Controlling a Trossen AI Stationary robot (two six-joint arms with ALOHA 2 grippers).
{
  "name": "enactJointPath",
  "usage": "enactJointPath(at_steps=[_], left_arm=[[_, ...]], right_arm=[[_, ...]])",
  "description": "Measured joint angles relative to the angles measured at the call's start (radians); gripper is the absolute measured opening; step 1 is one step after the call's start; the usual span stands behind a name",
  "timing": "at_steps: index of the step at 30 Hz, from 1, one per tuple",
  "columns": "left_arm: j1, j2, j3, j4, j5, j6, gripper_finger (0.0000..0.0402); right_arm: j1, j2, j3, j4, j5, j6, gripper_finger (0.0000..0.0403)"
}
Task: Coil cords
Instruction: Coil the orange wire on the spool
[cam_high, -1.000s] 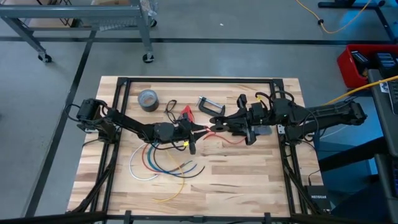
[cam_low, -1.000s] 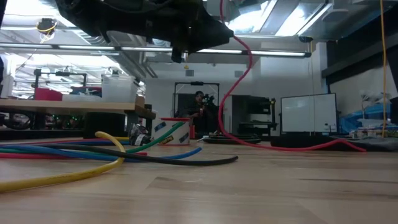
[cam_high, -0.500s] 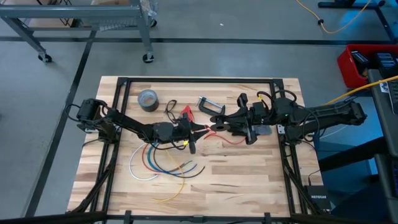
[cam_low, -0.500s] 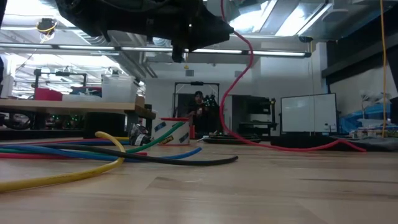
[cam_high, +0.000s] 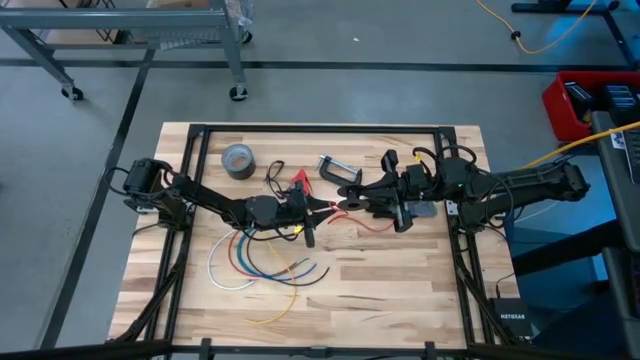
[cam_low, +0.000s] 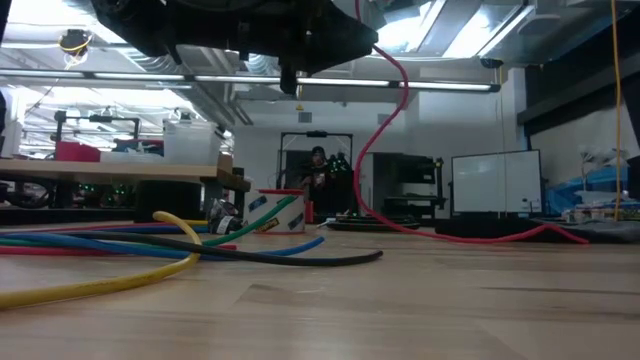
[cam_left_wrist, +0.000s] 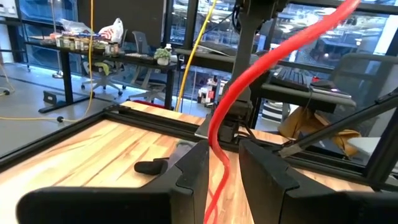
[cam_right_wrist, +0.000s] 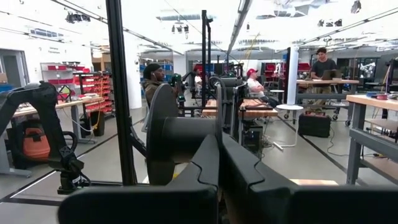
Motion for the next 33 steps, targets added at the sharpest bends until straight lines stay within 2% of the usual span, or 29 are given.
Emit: enactJointPath(at_steps=[7,18,23,30,33], left_arm=[[0.002,0.0,0.0,0.003,0.0,0.0,0.0077],[0.026,0.0,0.0,0.003,0.0,-0.007,0.0008],[0.025,0.0,0.0,-0.001,0.0,-0.007,0.0004],[0.022,0.0,0.001,-0.007,-0.001,-0.079,0.0001],[0.022,-0.005,0.002,-0.075,-0.001,-0.128,0.0001]], right_arm=[[0.0,0.0,0.0,-0.001,0.0,0.0,0.0005],[0.0,0.0,0.0,-0.003,0.0,0.0,0.0005],[0.0,0.0,0.0,-0.013,0.0,0.0,0.0005],[0.0,0.0,0.0,-0.137,-0.002,0.017,0.0005],[0.0,0.0,0.0,-0.216,-0.022,0.031,0.0005]])
